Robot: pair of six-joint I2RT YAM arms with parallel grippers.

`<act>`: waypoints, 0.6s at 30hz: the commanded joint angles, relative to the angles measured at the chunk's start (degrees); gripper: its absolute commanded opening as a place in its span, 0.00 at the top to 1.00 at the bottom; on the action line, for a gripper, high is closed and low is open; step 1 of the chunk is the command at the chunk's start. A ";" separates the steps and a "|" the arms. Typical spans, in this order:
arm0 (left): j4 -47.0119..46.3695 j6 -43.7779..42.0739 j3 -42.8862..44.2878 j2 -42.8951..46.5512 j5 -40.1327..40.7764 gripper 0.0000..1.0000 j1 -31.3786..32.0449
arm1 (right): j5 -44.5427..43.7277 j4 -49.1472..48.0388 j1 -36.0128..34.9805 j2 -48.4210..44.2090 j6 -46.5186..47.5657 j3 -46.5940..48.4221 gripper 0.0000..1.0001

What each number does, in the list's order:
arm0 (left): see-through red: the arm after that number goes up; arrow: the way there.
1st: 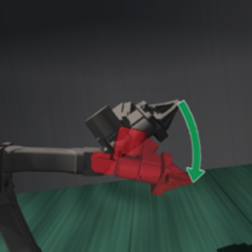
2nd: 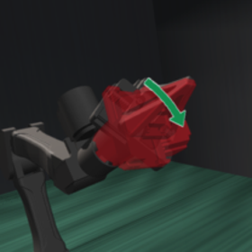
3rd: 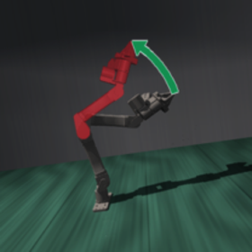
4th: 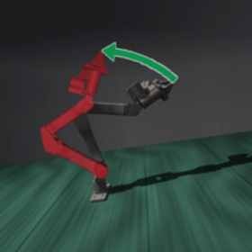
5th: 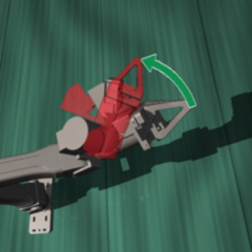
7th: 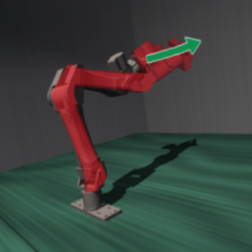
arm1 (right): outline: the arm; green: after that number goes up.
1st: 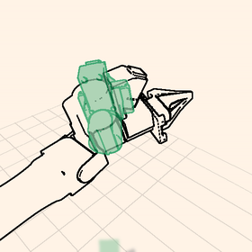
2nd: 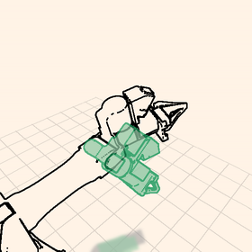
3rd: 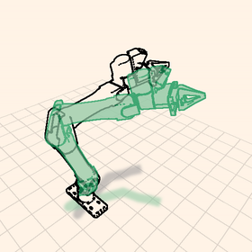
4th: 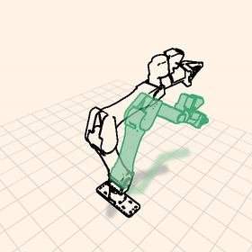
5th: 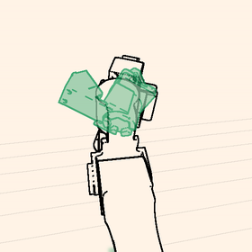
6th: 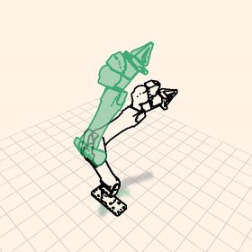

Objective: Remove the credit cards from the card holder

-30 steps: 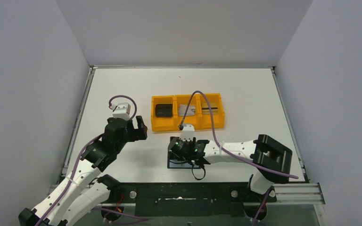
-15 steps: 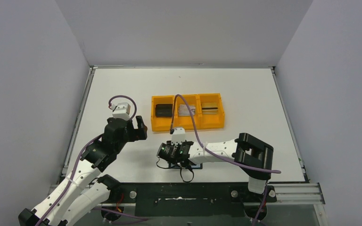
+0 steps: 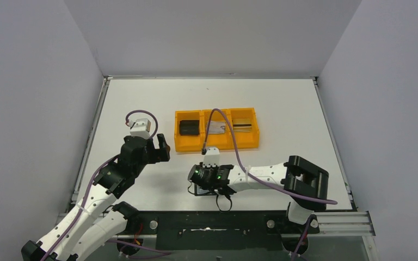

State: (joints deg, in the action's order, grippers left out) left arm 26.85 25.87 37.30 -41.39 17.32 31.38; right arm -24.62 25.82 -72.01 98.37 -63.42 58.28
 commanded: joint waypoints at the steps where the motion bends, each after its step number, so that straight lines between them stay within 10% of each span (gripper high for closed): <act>1: -1.98 -0.03 0.85 0.12 -0.42 0.11 -0.38 | 1.80 -10.02 1.04 -8.34 1.16 -5.38 0.86; 18: -2.32 -0.03 0.78 -0.09 -2.09 0.11 -0.45 | 15.83 -31.33 10.40 -19.92 0.87 -25.15 0.83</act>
State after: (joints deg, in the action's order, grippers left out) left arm 26.85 25.87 37.32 -41.52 17.12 31.31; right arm -12.73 3.36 -63.37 80.77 -62.78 35.68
